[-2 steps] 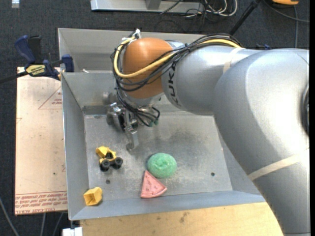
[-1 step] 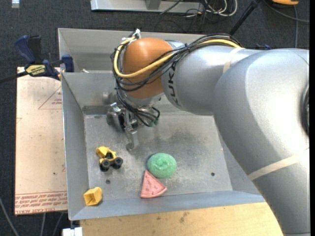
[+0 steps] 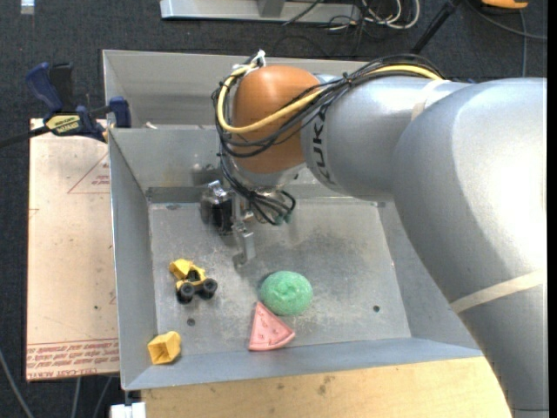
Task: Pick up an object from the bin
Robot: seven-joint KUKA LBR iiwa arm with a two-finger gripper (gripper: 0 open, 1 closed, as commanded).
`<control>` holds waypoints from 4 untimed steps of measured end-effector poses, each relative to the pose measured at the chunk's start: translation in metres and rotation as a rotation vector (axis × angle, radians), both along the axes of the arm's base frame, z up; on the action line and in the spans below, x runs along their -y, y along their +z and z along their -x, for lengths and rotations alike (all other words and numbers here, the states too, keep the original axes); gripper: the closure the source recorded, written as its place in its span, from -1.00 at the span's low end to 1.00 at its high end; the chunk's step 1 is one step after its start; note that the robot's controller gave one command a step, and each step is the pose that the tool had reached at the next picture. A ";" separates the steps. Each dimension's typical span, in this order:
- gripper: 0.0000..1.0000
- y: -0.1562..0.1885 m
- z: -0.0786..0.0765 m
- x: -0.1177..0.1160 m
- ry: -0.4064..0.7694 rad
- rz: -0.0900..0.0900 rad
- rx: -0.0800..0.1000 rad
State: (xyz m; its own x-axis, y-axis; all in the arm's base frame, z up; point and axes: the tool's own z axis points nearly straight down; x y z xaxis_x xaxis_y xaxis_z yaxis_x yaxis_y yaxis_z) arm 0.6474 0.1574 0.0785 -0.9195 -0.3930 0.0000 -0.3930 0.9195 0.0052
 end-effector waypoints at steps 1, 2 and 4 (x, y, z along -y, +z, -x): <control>-1.00 0.055 0.002 0.016 -0.049 0.004 0.002; -1.00 0.055 -0.008 0.040 0.076 0.002 0.014; -1.00 -0.005 -0.002 0.030 0.280 0.004 0.003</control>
Offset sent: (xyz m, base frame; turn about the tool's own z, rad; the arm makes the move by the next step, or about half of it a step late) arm 0.0098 -0.0580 0.0280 -0.1352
